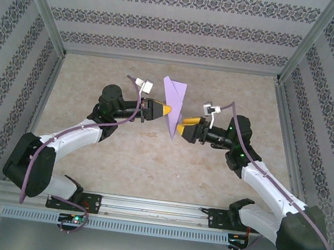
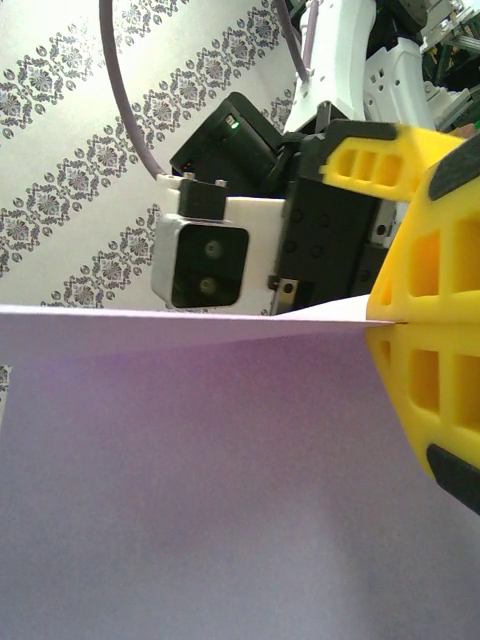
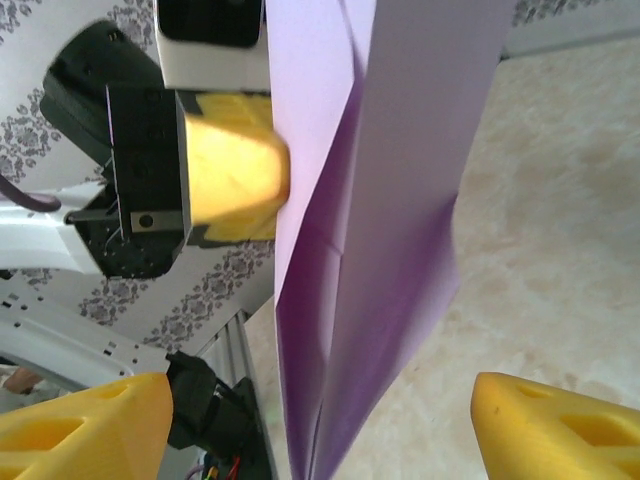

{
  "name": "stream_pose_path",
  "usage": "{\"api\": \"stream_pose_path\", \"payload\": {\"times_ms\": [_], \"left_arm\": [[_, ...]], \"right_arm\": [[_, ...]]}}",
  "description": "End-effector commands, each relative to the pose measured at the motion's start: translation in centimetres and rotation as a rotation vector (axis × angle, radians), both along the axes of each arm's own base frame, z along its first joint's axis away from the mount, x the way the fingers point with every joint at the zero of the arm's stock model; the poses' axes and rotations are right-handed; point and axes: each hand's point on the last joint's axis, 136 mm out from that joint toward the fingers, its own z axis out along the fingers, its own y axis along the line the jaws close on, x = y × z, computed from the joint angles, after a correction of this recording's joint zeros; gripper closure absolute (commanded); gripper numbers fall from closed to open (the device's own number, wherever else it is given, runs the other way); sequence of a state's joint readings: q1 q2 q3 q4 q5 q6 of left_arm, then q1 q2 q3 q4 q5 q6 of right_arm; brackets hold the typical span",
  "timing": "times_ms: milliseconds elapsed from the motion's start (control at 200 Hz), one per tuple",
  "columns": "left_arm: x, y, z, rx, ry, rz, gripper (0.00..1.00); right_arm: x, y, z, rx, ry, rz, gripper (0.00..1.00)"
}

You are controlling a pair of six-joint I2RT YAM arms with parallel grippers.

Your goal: Fold a paper plane with a square sheet of paper (fold left side to right side)

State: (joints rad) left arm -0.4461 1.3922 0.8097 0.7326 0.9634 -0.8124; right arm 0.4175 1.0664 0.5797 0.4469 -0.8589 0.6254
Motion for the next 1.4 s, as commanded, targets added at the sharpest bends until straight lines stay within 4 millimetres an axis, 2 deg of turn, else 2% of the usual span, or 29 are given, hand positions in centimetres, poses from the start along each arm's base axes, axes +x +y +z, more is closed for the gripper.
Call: {"api": "stream_pose_path", "payload": {"times_ms": [0, 110, 260, 450, 510, 685, 819, 969, 1159, 1269, 1394], "left_arm": [[-0.5, -0.4, 2.1, -0.035, -0.068, -0.017, 0.98], [-0.5, -0.5, 2.0, -0.036, -0.062, -0.019, 0.98], [-0.5, -0.5, 1.9, -0.040, -0.053, -0.019, 0.98], [-0.4, -0.5, 1.8, -0.042, -0.048, -0.016, 0.97], [-0.4, -0.5, 1.8, -0.046, -0.050, -0.015, 0.93], [-0.5, -0.3, 1.8, -0.043, -0.067, -0.004, 0.81], [-0.5, 0.5, 1.4, 0.007, -0.088, 0.050, 0.67], [-0.3, 2.9, 1.6, 0.066, -0.126, 0.164, 0.56], [-0.1, 6.7, 1.2, 0.194, -0.178, 0.374, 0.43], [0.1, 9.5, 1.0, 0.272, -0.210, 0.537, 0.37], [0.4, 13.0, 0.7, 0.351, -0.216, 0.727, 0.36]], "right_arm": [[0.4, 0.9, 1.4, 0.015, -0.054, 0.003, 0.21], [0.8, 1.7, 2.0, 0.016, -0.063, 0.014, 0.25], [1.6, 2.3, 2.6, 0.017, -0.070, 0.008, 0.40], [2.0, 2.1, 2.8, 0.016, -0.076, -0.019, 0.56], [2.1, 2.0, 2.9, 0.016, -0.076, -0.029, 0.62], [1.9, 1.7, 3.0, 0.012, -0.075, -0.045, 0.88], [1.7, 1.2, 2.9, 0.001, -0.079, -0.070, 0.97], [1.6, 0.4, 1.8, -0.061, -0.072, -0.121, 1.00], [2.5, -1.8, -1.7, -0.332, -0.037, -0.287, 1.00], [3.2, -4.4, -4.7, -0.636, -0.029, -0.453, 1.00], [3.5, -7.5, -7.1, -0.991, -0.031, -0.615, 1.00]]}}
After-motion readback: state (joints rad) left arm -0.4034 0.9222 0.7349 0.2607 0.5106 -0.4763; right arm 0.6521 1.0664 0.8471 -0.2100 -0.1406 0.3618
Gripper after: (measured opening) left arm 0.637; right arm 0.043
